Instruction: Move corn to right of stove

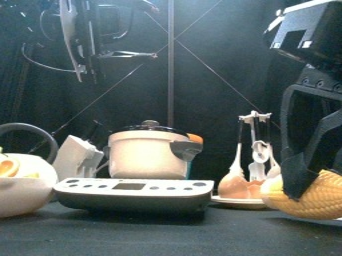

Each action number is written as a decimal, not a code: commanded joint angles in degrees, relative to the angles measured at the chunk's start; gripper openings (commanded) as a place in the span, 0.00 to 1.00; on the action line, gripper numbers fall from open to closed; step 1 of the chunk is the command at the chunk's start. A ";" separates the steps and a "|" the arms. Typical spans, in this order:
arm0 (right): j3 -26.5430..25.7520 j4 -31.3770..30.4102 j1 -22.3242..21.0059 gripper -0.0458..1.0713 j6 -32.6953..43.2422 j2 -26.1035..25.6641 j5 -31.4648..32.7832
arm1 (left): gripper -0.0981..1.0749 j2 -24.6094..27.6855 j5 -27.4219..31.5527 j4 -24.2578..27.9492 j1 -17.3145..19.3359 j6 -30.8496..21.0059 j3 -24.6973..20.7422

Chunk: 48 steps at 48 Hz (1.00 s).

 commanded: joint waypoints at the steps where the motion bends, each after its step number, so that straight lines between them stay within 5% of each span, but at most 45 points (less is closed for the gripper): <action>1: -1.41 0.26 -0.26 0.72 0.35 -0.97 0.62 | 0.85 -0.70 -0.53 0.18 0.18 0.18 -0.53; 27: 0.00 -1.49 -0.44 0.91 2.46 -0.62 -1.76 | 0.85 -0.70 -0.35 -0.97 -0.09 0.09 -0.35; 48: 0.09 -2.81 -0.53 0.92 2.11 -1.76 -1.76 | 0.85 -0.62 -0.18 -1.05 -0.18 0.09 -0.09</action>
